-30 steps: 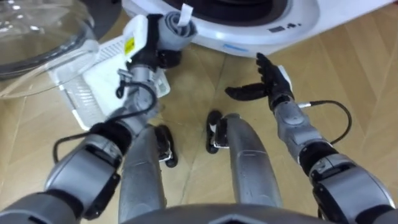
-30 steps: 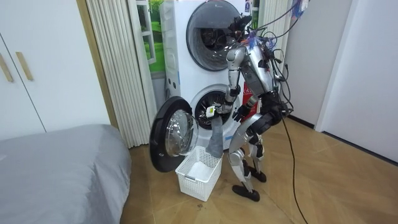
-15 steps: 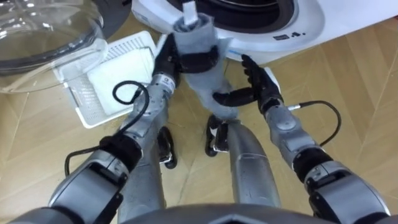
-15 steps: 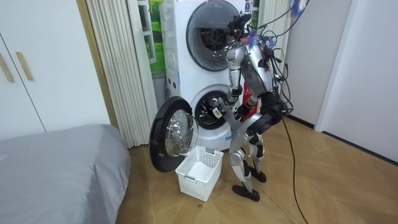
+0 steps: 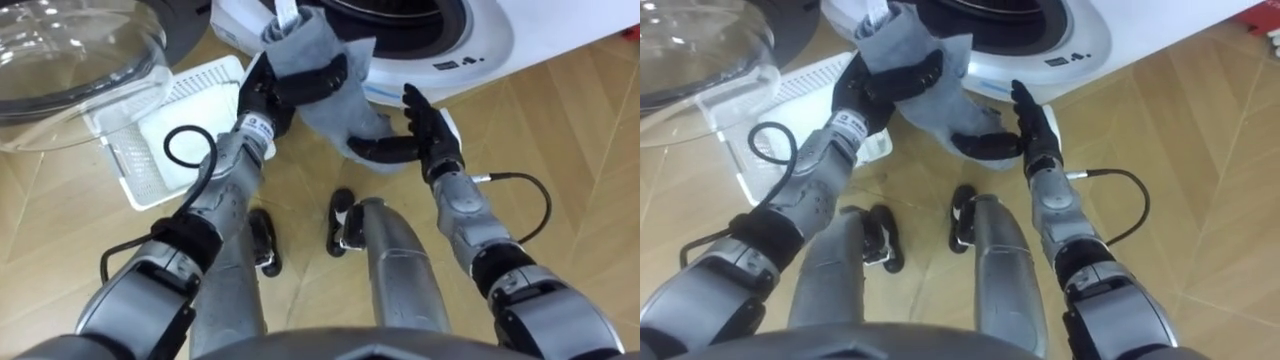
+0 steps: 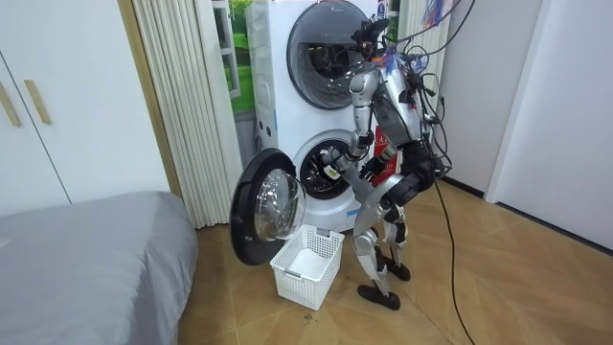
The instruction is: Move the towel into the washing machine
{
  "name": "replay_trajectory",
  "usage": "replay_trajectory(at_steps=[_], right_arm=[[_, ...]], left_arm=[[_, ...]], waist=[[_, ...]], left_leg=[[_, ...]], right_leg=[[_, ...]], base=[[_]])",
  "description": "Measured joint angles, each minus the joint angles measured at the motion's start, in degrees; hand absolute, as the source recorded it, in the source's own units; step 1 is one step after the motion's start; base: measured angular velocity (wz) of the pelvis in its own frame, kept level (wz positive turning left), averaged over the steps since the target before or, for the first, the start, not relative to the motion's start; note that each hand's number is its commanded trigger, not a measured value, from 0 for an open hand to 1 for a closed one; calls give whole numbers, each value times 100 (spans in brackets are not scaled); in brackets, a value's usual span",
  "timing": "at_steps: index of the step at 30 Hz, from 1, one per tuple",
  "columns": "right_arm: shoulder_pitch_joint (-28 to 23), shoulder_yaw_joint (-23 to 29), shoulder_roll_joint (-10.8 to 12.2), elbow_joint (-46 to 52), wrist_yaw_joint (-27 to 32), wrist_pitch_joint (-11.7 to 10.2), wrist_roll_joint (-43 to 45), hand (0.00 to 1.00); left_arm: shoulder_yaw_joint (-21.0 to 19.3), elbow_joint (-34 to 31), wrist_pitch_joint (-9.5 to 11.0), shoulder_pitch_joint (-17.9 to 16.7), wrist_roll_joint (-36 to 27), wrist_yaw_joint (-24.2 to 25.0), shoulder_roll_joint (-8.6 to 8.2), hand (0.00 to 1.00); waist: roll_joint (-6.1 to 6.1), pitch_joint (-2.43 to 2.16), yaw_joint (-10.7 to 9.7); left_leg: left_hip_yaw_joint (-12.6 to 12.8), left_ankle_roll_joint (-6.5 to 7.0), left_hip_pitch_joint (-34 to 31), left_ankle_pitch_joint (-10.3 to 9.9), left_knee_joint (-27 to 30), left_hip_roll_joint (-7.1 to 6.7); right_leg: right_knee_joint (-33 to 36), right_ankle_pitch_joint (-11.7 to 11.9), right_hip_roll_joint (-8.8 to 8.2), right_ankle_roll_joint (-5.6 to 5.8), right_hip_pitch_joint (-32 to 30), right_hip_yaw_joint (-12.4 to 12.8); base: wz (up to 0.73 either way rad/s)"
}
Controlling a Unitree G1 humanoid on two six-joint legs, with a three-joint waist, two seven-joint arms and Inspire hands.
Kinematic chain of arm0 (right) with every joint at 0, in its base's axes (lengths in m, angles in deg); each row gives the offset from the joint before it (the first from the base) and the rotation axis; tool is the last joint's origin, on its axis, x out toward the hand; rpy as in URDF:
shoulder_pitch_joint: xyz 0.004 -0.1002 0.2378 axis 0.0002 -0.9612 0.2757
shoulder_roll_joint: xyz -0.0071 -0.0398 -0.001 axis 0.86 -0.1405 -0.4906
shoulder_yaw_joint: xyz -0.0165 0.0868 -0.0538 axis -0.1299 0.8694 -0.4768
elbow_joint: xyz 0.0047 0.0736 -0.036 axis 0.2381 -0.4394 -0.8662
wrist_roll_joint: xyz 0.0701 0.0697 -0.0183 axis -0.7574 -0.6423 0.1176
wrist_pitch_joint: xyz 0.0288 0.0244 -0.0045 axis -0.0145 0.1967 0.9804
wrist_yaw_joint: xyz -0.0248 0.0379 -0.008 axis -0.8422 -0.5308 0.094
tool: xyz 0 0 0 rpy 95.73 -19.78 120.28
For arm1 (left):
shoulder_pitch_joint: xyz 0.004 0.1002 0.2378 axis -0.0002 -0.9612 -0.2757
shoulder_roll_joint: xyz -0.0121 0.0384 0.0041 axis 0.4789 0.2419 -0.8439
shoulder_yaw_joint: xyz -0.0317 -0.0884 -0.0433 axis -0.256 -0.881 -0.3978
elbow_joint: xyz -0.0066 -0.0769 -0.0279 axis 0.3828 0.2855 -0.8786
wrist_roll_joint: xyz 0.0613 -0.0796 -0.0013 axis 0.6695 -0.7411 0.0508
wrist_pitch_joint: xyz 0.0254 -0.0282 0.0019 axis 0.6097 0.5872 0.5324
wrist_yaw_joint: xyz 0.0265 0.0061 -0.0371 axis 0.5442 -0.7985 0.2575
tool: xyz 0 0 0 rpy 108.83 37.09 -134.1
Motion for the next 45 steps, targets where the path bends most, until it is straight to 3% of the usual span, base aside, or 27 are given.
replay_trajectory(at_steps=[6,22,23,29,32,35,39,43,45], right_arm=[[10,-2,105,-80,-155,12,98,100],[65,-16,84,-372,-602,254,218,100],[77,-44,76,-373,-636,256,218,100],[48,-58,31,-401,-680,312,119,100],[68,-56,27,-560,-657,348,-14,100],[53,-58,32,-640,-587,422,-19,100],[36,-54,-16,-640,-506,523,-14,100],[25,-90,-94,-644,-440,631,1,100],[9,-100,-265,-641,-435,737,52,100]], left_arm=[[-134,-17,-125,-61,-542,2,-24,100],[-67,-159,-306,-215,-517,137,-50,100],[-56,-159,-314,-211,-516,149,-50,0],[77,-161,-332,-180,-525,151,-54,0],[84,-180,-337,-179,-531,286,-118,0],[90,-181,-337,-168,-542,496,-231,0],[147,-177,-344,-184,-534,578,-231,0],[53,-169,-297,-465,-395,549,-13,0],[-164,-30,-295,-690,106,400,112,0]], waist=[[7,-4,-24],[0,-4,-115],[-2,-5,-171],[-17,-15,-453],[-16,-14,-430],[-11,-11,-240],[-3,7,100],[24,28,507],[105,92,764]], left_leg=[[-18,-36,142,24,-74,3],[-27,-34,131,32,-119,-30],[-38,-31,131,34,-119,-56],[-53,-16,133,42,-119,-92],[-60,-16,135,42,-118,-79],[-49,-17,161,42,-134,-75],[-37,-34,187,58,-221,-70],[-64,-89,210,138,-414,-85],[-102,-103,181,144,-452,-82]], right_leg=[[-90,1,12,-3,152,-31],[-83,-6,-17,0,146,-60],[-79,-23,-43,8,144,-66],[-85,-43,-91,18,177,-99],[-99,-43,-80,18,185,-112],[-107,-42,-72,15,189,-102],[-165,-31,-80,-2,201,-138],[-296,-2,-101,-38,238,-257],[-303,-3,-115,-41,232,-348]], base=[[1],[1],[11],[3],[0],[-2],[0],[4],[9]])
